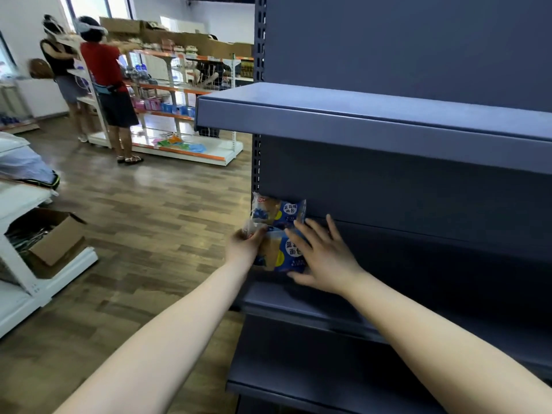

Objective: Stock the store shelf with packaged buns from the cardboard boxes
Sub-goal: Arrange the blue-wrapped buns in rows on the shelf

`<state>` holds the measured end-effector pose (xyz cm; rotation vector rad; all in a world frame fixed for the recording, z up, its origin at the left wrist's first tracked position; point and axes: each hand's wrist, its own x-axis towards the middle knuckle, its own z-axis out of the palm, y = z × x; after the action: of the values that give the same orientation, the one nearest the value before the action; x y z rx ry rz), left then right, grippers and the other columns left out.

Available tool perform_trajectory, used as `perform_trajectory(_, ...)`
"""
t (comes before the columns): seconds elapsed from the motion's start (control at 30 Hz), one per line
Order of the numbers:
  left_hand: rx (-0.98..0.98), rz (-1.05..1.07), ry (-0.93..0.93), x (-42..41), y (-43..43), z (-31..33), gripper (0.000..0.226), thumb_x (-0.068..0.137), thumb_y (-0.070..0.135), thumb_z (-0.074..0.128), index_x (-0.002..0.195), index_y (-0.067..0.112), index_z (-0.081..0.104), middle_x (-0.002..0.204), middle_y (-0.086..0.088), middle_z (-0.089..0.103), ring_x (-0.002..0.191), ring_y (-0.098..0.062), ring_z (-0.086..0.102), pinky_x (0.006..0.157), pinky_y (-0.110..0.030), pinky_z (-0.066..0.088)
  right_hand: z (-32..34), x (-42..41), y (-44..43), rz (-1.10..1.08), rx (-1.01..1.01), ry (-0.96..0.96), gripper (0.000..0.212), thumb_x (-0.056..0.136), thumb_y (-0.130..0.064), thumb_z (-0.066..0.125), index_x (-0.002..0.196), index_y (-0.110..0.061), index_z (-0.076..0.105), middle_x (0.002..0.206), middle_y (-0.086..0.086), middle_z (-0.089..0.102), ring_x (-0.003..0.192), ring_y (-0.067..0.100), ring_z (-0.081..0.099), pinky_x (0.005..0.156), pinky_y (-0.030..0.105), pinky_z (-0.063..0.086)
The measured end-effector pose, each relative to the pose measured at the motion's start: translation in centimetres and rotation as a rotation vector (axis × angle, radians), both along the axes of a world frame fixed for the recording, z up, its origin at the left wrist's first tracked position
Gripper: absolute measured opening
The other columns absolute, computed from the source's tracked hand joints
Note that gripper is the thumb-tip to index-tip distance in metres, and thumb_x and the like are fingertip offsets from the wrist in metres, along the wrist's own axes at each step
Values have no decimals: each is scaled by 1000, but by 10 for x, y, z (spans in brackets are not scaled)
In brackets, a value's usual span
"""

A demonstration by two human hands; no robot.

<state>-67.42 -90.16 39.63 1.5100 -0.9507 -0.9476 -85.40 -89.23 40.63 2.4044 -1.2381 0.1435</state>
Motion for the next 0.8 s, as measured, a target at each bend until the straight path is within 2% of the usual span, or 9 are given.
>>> perform_trajectory(0.07,25,-12,-56,-3,-6,-1,28,87,36,66,71,15,59,69,-2,59,71,-19,57,65,-27,42,-9,10,-2,-14,19,16,98,62,-67,68,140,-13,44,136,15,53,121,34,53,107,56,26)
perform_trajectory(0.17,-36,-52,-183,-3,-11,-2,31,88,40,63,84,9,63,76,-5,63,74,-19,58,58,-26,40,-22,22,-10,-51,37,-81,102,46,-55,83,133,-11,53,114,12,64,95,33,64,92,52,47)
perform_trajectory(0.23,-74,-65,-227,1,-15,-3,32,91,42,58,88,10,60,78,-5,62,74,-19,57,56,-26,38,-27,28,-17,-81,58,-113,99,48,-52,83,133,-11,52,110,10,63,90,32,63,84,47,50)
perform_trajectory(0.33,-73,-64,-226,12,-23,-15,28,98,40,43,104,15,52,97,-6,62,92,-24,60,75,-32,44,-28,36,-29,-141,108,-84,91,72,-51,70,147,-18,30,130,8,50,112,32,52,97,45,37)
perform_trajectory(0.4,-24,-66,-466,21,-28,-33,40,99,42,35,122,12,49,122,-14,57,116,-32,52,96,-42,39,-29,38,-42,-186,113,-84,88,81,-50,63,151,-22,18,139,6,41,122,31,43,104,43,28)
perform_trajectory(0.47,64,-114,-726,28,-29,-53,59,97,46,27,139,5,38,143,-16,42,133,-33,35,109,-42,25,-30,41,-54,-220,101,-53,89,77,-50,69,149,-23,24,135,6,46,119,30,46,104,44,29)
perform_trajectory(0.57,162,-156,-861,32,-25,-71,61,100,40,32,148,4,20,152,-19,24,141,-33,20,115,-43,16,-31,51,-71,-203,68,-19,92,66,-47,79,144,-24,38,128,7,53,115,31,51,105,50,32)
perform_trajectory(0.67,163,-180,-917,30,-26,-74,63,100,44,31,150,9,15,156,-16,17,143,-35,16,116,-48,15,-34,59,-85,-162,152,28,83,85,-43,62,151,-25,15,149,8,30,135,31,27,114,54,5)
perform_trajectory(0.8,199,-177,-886,28,-26,-70,67,99,47,30,151,11,10,157,-14,14,144,-35,12,115,-49,15,-40,66,-94,-253,191,-49,80,90,-44,52,152,-27,5,159,6,6,144,33,5,113,56,-5)
